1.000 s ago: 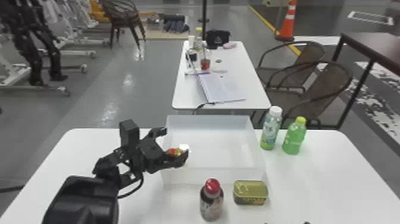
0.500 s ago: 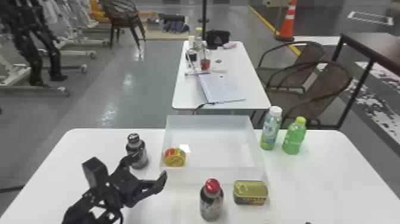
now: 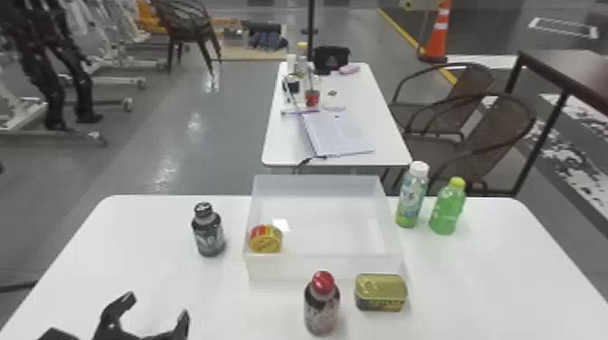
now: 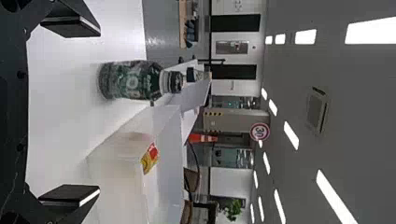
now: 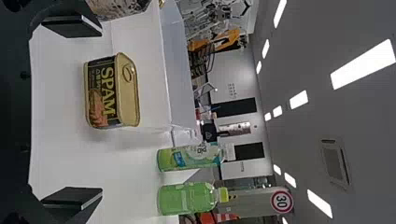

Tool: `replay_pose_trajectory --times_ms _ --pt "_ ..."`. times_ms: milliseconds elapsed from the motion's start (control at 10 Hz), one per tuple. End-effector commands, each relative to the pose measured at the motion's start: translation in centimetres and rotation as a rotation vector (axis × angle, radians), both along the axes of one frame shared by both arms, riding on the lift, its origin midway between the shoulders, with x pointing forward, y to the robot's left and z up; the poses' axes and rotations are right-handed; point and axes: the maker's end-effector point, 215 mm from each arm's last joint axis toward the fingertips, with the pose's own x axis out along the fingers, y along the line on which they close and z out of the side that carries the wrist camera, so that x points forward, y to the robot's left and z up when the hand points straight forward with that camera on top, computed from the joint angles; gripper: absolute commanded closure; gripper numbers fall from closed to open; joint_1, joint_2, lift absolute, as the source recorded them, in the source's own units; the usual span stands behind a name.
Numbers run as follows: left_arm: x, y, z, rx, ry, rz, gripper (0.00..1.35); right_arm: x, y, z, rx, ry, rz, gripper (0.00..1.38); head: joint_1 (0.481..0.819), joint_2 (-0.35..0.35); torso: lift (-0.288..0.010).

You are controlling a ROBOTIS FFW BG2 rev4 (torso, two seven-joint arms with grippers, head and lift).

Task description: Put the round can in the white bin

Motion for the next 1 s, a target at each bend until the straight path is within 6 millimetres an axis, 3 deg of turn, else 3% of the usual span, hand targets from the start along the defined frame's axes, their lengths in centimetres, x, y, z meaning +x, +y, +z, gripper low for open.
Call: replay_pose_trajectory --times_ms 0,200,900 --pt "-2.3 2.4 -1.2 0.005 0.012 0.080 0.12 -0.6 0.0 -0.3 -0.003 0.010 0.002 0.09 0.549 0.000 -0.100" --pt "-5.0 5.2 -1.7 0.013 0.002 0.195 0.12 -1.6 0.0 -1.0 -0.003 0.028 0.003 0.09 0.549 0.000 -0.100" --pt "-5.8 5.0 -2.6 -0.014 0.016 0.229 0.12 -3.0 -0.6 -0.9 -0.008 0.039 -0.010 0.09 0.549 0.000 -0.100"
